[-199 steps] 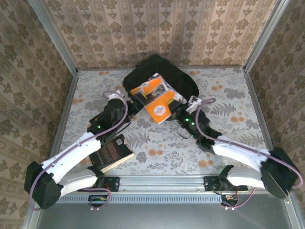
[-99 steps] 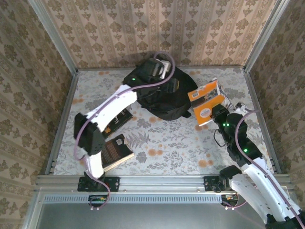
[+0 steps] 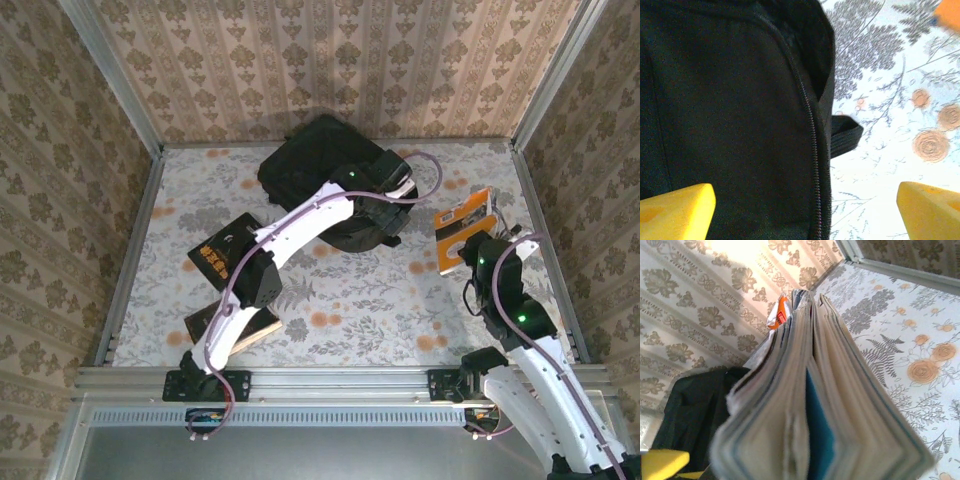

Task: Pack the student bag
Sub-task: Open the student bag at the top-center of the table.

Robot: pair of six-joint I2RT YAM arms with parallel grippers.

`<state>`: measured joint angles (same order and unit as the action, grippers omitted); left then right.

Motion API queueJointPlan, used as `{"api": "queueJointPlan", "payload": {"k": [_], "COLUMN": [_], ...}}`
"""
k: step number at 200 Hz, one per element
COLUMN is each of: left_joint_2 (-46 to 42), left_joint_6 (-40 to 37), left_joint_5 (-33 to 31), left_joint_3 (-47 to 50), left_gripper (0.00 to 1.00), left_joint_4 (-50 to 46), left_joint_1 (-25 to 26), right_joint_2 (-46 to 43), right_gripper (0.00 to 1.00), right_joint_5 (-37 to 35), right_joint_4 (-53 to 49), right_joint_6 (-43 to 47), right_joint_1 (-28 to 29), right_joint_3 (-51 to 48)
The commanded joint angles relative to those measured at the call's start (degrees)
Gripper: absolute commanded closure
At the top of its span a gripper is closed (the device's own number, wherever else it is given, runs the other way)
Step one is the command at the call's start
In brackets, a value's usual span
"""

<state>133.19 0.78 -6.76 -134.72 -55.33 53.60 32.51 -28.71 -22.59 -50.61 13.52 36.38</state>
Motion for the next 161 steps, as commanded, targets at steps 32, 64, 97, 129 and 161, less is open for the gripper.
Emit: {"api": "queueJointPlan", "payload": {"k": [32,64,97,129,161], "left_joint_2": [3.04,2.65,0.28,-3.37,-6.74], "left_joint_6": [-2.21,-0.95,-0.1,0.72,2.96], "left_joint_5": [-9.45,-9.39,-8.99,-6.16,-2.41], "left_joint_3": [-1.57,-0.3,1.66,4.17,6.0], "left_gripper": [0.08,0.17,0.44,0.79,1.0], "left_joint_4": [-6.09,-5.95,-3.67,-0.19,2.18], "left_joint_1": [-0.88,-2.33,-3.44,-4.82,-6.99], "right_joint_2": [-1.6,-1.32,-0.42,1.37,4.67], "right_gripper": [1.0,1.0,1.0,1.0,1.0], "right_joint_5": [6.51,9.75,13.81,17.69,26.18], "right_joint_4": [4.44,6.14,8.5,10.71,15.14], "right_joint_6": [-0.94,-2.2,-2.83,-2.37,-0.55], "right_joint_1": [-4.76,-6.04,-6.66,-6.73,-6.66], "right_joint_3": [-0.98,-2.48,-3.51,-3.59,-2.7]}}
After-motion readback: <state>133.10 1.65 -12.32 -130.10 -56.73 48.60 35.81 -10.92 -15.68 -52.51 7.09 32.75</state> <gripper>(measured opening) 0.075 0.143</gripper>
